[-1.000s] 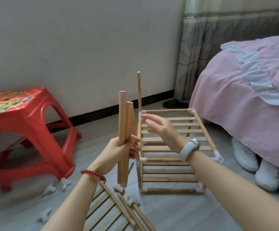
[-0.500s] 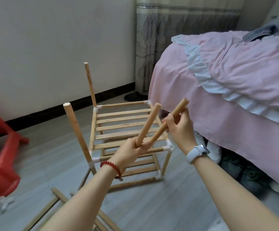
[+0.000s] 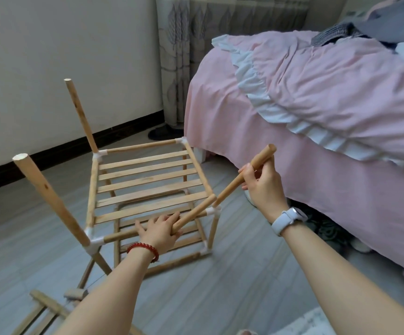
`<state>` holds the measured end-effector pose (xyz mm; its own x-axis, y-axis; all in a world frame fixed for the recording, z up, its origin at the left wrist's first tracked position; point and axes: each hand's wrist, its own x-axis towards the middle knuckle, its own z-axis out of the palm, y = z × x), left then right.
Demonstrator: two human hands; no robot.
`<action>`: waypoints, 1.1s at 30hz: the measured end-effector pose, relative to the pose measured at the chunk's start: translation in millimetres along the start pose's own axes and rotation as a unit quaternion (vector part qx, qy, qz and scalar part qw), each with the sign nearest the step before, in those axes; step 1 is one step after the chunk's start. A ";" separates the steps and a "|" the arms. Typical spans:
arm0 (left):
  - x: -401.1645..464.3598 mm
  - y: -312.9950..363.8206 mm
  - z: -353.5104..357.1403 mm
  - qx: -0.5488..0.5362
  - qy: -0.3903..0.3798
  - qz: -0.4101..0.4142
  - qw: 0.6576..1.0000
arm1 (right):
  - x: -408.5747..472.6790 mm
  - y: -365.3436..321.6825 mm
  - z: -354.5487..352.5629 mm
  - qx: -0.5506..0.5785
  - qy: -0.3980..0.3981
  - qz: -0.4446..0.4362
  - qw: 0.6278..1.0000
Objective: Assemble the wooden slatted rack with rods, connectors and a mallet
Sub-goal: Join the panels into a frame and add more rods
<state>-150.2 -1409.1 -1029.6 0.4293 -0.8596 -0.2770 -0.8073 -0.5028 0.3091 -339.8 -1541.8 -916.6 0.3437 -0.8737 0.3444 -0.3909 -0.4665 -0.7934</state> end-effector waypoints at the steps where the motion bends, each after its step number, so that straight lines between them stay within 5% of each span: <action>1: 0.6 1.6 1.6 0.002 0.000 0.001 1.000 | 0.3 0.4 -1.5 -0.012 -0.002 -0.002 1.000; 14: 1.9 -11.3 5.8 -0.073 -0.005 0.032 0.997 | -7.2 -30.3 -0.8 -0.167 -0.136 -0.117 0.970; 20: -13.3 -43.6 -16.6 0.097 0.101 0.028 0.990 | -20.5 -39.7 7.6 -0.072 -0.152 -0.111 0.979; 25: -21.3 -61.8 -20.9 0.134 0.142 -0.030 0.980 | -39.9 -58.8 30.0 -0.025 -0.214 -0.139 0.967; 33: -29.7 -59.8 -24.8 -0.218 0.148 -0.076 0.962 | -24.3 -66.5 59.9 0.043 -0.245 -0.078 0.965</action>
<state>-104.6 -1355.8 -1017.3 0.6780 -0.7286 -0.0974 -0.5071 -0.5596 0.6556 -271.0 -1481.3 -902.4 0.7641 -0.6131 0.2007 -0.2368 -0.5559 -0.7968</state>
